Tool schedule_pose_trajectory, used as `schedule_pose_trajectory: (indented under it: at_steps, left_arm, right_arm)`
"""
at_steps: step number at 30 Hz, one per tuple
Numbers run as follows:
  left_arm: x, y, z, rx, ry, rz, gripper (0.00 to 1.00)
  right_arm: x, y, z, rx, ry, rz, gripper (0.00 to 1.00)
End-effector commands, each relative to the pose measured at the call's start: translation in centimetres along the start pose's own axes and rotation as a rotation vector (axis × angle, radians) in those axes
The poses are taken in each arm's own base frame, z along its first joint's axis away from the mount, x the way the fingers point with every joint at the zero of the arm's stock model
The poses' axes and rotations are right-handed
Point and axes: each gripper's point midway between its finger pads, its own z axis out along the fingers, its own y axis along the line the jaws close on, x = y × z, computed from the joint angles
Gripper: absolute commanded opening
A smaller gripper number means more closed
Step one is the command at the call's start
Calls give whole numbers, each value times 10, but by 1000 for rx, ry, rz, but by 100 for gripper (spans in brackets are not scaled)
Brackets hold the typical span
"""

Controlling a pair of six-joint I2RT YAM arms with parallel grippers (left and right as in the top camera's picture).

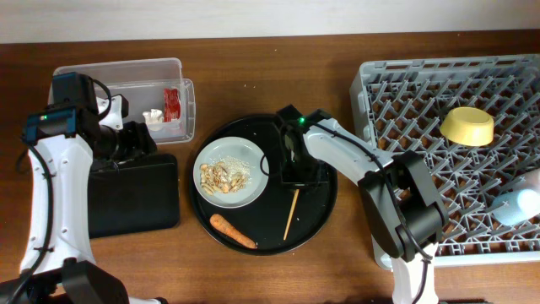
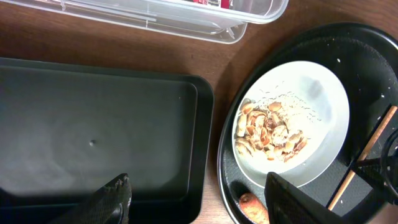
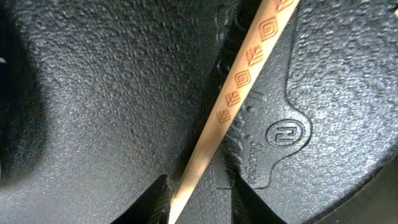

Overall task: Sort waste into correct bins and load items into the dishwasher rack
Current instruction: 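Grasp the second chopstick with the right gripper and lay it in the rack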

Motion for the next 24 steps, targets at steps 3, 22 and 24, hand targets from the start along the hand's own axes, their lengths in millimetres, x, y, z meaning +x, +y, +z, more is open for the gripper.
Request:
schedule_pose_trajectory:
  at_steps: [3,22,24]
  left_arm:
    - [-1,-3,-7,11,-19,11,68]
    - [-1,-3,-7,11,-19,12,68]
    - [-1,-3,-7,11,-19,12,68]
  right_arm:
    - [4,-4,23,29,43,9,4]
    - [17,-193,-163,-47,-108,-21,4]
    - [26,-194,-133,-51,-46,-51,4]
